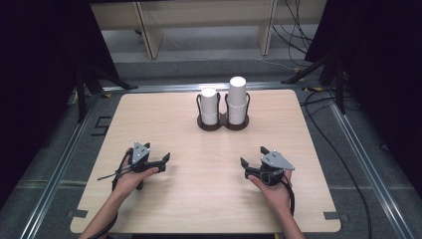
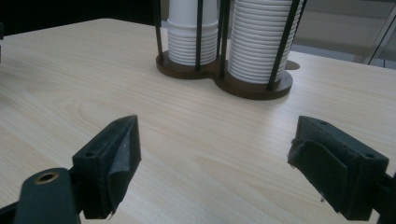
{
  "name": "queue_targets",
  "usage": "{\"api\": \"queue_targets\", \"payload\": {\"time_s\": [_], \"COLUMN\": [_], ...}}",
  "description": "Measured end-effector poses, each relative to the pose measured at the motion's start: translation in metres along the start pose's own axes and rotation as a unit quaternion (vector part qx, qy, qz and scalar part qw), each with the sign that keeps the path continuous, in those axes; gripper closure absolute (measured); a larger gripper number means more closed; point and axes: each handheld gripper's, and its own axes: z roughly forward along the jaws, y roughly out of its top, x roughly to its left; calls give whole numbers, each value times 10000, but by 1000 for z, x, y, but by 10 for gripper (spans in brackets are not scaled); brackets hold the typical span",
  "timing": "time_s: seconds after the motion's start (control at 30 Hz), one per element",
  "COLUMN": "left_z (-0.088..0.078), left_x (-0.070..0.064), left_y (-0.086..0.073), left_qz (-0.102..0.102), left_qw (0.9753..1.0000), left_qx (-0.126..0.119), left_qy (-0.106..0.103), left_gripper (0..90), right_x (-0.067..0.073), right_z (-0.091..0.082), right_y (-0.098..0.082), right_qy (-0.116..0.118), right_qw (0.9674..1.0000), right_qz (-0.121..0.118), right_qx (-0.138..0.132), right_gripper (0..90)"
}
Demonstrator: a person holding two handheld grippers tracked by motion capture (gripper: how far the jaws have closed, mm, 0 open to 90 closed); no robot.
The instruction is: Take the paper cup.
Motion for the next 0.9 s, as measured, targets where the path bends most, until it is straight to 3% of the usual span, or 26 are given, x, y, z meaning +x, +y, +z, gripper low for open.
{"api": "queue_targets", "payload": {"time_s": [0.13,0.23,0.33,0.47,0.57,0.77,0.83,0.9], "left_z": [1,0,-1,1,3,13,16,21], "left_x": [-2,-3,-3,-4,-5,-8,-9,-9], "left_y": [0,0,-1,1,3,16,20,23], "left_qz": [124,138,139,180,232,108,75,103], "left_qw": [9999,9999,9998,9997,9995,9988,9988,9985], "left_qx": [-6,-53,-106,-97,-152,-421,-426,-471], "left_qy": [-18,-31,-109,-152,-175,-246,-241,-249], "left_gripper": [105,103,100,83,61,35,31,31], "right_x": [-4,0,1,5,6,6,4,5], "right_z": [2,3,4,9,11,24,27,30], "right_y": [2,5,9,13,16,30,36,41], "right_qy": [23,90,87,191,204,182,167,170], "right_qw": [9995,9999,9995,9996,9995,9991,9985,9989], "right_qz": [-287,-95,-233,-116,-195,-238,-383,-292], "right_qx": [-143,-105,-187,-191,-127,-286,-340,-329], "right_gripper": [166,171,174,174,174,172,174,174]}}
